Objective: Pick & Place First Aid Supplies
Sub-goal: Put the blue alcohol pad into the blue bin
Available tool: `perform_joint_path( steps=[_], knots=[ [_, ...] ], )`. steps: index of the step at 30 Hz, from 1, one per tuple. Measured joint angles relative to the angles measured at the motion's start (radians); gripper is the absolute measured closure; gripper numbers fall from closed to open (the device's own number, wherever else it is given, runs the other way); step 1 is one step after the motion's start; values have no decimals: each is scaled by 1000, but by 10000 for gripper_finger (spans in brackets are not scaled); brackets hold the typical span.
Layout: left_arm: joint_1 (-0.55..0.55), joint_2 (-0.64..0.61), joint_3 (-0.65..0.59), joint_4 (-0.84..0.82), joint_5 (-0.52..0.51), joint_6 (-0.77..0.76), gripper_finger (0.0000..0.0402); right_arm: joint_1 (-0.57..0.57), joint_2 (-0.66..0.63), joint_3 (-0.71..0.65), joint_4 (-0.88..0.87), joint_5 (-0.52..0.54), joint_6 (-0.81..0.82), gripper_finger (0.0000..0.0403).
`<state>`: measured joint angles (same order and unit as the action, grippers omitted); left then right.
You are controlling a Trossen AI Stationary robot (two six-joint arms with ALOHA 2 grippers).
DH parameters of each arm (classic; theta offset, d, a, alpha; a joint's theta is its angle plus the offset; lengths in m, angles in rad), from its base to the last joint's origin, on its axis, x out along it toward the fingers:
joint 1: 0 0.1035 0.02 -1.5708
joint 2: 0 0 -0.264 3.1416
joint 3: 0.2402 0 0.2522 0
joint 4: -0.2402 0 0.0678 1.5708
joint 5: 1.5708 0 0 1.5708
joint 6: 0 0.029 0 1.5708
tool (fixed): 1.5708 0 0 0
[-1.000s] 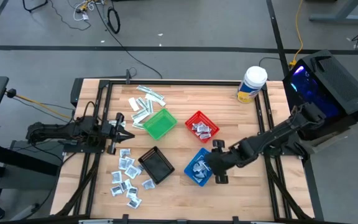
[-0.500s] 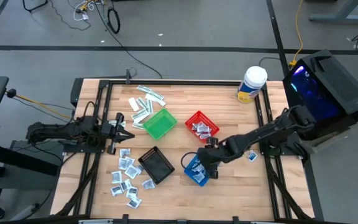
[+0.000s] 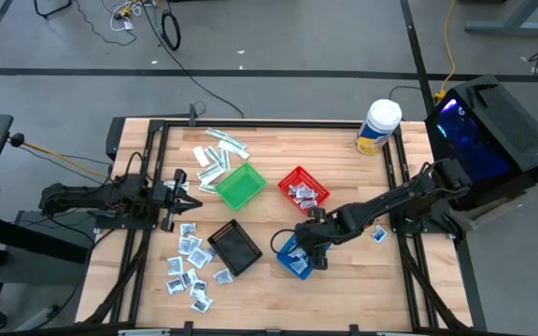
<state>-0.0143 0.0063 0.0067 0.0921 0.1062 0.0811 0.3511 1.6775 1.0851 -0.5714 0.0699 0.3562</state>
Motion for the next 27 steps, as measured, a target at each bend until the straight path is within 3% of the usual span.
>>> perform_joint_path(
  steps=[4, 15, 27],
  knots=[
    [0, 0, 0, 0, 0, 0, 376, 1, 0, 0, -4, -67, -10, 175],
    [0, 0, 0, 0, 0, 0, 376, 15, -52, -2, 4, -52, -120, 78],
    [0, 0, 0, 2, 0, 0, 376, -12, -266, -11, -57, 55, -246, 73]
  ],
)
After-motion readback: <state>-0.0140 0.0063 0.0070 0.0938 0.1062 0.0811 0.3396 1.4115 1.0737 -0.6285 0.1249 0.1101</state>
